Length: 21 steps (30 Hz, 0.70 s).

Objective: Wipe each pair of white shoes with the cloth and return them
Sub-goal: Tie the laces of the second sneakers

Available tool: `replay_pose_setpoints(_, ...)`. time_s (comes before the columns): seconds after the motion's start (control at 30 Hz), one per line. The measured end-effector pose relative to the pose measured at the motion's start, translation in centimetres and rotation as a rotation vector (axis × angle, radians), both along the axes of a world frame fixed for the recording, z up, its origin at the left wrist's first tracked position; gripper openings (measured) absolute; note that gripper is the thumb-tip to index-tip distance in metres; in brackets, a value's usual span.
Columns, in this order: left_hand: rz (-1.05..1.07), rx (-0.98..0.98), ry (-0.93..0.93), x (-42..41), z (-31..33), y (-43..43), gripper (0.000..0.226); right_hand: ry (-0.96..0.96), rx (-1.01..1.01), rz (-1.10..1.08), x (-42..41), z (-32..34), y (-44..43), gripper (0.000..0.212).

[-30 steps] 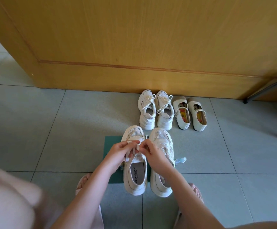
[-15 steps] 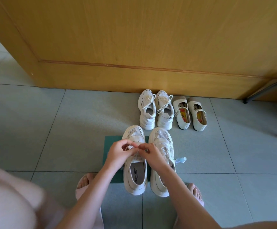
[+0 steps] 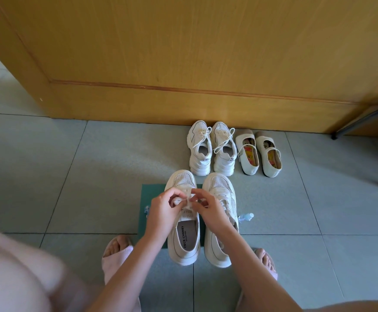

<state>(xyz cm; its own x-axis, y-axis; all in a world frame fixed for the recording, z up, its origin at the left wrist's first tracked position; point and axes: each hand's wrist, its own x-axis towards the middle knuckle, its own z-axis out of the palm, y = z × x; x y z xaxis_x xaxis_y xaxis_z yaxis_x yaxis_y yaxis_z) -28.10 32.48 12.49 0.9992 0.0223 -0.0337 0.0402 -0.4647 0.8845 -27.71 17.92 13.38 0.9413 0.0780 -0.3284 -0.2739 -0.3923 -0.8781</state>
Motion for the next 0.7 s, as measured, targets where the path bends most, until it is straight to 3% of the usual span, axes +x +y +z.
replay_pose_setpoints(0.27, -0.029, -0.045, -0.03, 0.1, -0.4, 0.5, 0.02, 0.012, -0.005, 0.046, 0.9, 0.7, -0.1, 0.009)
replay_pose_setpoints(0.6, 0.082, -0.056, -0.054, -0.4, -0.3, 1.0, 0.007, 0.04, -0.176, 0.013, 0.3, 1.0, -0.6, 0.013)
replay_pose_setpoints(0.7, 0.128, -0.068, 0.027, -0.5, -0.4, 1.4, 0.008, 0.075, -0.268, 0.003, 0.1, 0.9, -1.2, 0.011)
